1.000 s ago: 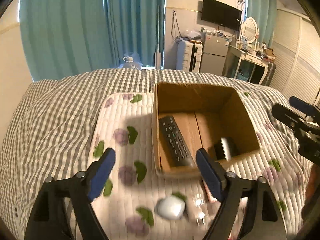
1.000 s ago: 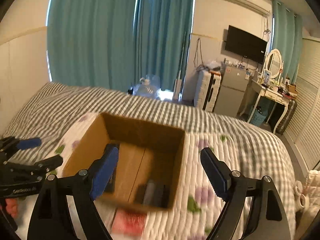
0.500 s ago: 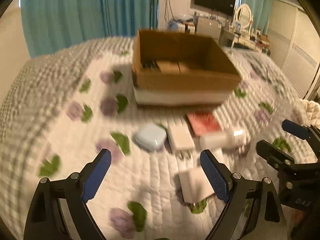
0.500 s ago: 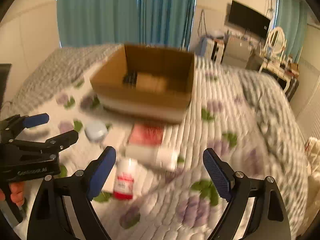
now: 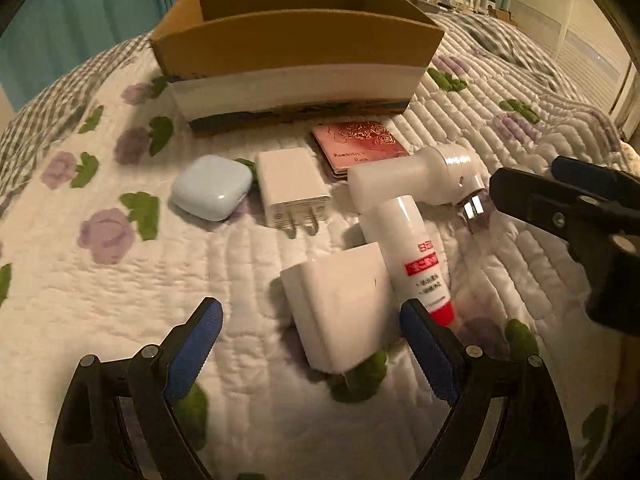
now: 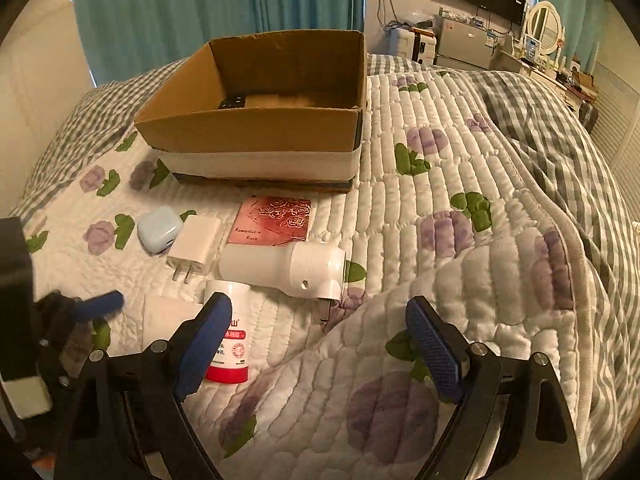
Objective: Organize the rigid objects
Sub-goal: 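Move both tools back toward the remaining items beside the box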
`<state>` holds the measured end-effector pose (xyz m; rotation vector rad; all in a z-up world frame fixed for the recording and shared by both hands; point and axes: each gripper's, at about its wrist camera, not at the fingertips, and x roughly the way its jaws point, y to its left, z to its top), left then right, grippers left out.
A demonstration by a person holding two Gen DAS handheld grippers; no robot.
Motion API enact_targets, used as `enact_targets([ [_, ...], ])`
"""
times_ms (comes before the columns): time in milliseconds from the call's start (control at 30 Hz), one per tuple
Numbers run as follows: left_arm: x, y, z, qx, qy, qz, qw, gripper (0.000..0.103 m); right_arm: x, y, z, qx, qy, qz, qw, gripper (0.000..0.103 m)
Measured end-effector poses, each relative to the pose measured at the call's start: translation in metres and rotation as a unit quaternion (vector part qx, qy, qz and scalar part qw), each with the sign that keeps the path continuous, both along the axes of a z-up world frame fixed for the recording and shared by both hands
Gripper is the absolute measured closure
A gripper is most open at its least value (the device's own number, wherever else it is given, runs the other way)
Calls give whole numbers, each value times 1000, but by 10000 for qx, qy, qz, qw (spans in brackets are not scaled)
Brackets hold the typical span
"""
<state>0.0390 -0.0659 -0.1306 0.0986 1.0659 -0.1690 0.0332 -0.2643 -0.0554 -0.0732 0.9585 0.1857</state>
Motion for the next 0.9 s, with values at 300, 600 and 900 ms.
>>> enact_targets([
  [300,-10,4,17,-167,-300,-66,9994,54,0,0,-1,-42,-14,-9,10000,14],
  [600,-23,23,33,-423,-201,-374,9982,92,0,2,-3,-140,7,20,9999,14],
  [900,-19,13,23,-669,56,-542,9963,92,1,4,-4,-185,13,34,9998,14],
])
